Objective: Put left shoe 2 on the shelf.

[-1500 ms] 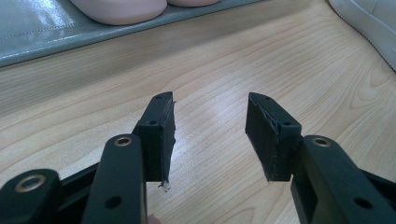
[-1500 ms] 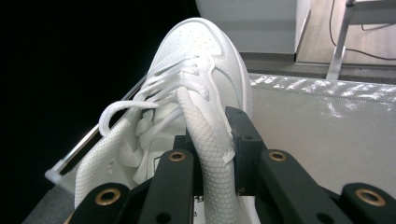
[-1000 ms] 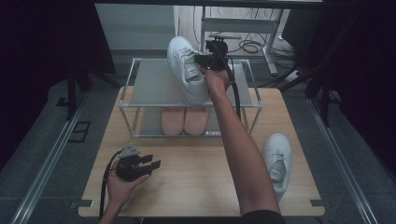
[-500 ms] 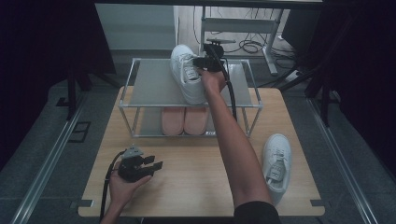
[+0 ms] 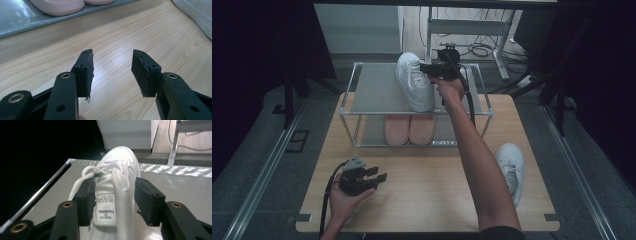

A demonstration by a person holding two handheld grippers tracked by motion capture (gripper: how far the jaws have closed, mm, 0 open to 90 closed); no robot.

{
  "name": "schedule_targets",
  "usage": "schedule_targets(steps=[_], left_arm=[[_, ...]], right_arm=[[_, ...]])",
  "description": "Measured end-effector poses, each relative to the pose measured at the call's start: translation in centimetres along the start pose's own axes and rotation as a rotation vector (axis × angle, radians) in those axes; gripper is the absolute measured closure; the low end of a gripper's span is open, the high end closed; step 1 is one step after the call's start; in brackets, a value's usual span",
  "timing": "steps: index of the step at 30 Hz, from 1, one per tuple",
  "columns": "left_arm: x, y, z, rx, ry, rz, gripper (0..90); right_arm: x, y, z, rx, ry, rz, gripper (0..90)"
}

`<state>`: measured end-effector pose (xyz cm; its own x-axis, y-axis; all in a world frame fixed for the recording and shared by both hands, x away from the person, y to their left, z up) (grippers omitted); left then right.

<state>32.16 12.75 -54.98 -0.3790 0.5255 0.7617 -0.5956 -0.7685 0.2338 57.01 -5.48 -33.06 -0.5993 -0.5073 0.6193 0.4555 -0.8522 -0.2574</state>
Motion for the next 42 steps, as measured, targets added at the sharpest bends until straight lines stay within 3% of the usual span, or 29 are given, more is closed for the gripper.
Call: schedule_targets(steps=[3, 10, 17, 31, 42], left_arm=[[0.1, 0.0, 0.0, 0.000, 0.002, 0.003, 52.6], [-0.2, 0.2, 0.0, -0.005, -0.007, 0.003, 52.7], [-0.3, 0.4, 0.0, -0.007, -0.011, 0.005, 52.6], [-0.6, 0.5, -0.2, -0.010, -0.022, 0.005, 52.6], [-0.6, 0.5, -0.2, -0.011, -0.024, 0.004, 52.6]], right_arm=[[1.1, -0.1, -0.7, 0.037, 0.005, 0.012, 60.4], [2.9, 0.3, -2.9, 0.122, -0.010, -0.017, 80.5], [3.1, 0.6, -5.0, 0.167, -0.048, -0.011, 89.3], [1.9, 1.6, -7.3, 0.146, -0.063, 0.002, 89.7], [0.9, 2.1, -8.1, 0.132, -0.075, -0.002, 89.8]])
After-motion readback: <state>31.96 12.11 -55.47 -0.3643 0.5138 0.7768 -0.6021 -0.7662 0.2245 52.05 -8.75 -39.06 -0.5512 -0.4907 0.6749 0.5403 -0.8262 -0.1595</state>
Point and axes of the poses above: each handheld gripper's, and its own axes: x roughly backward along the jaws, z roughly out of its top, y roughly to its right, the point moved 9 cm from there along -x, roughly forward along the jaws, and after that the axes turned 13 degrees about -y, right-handed, at the moved point
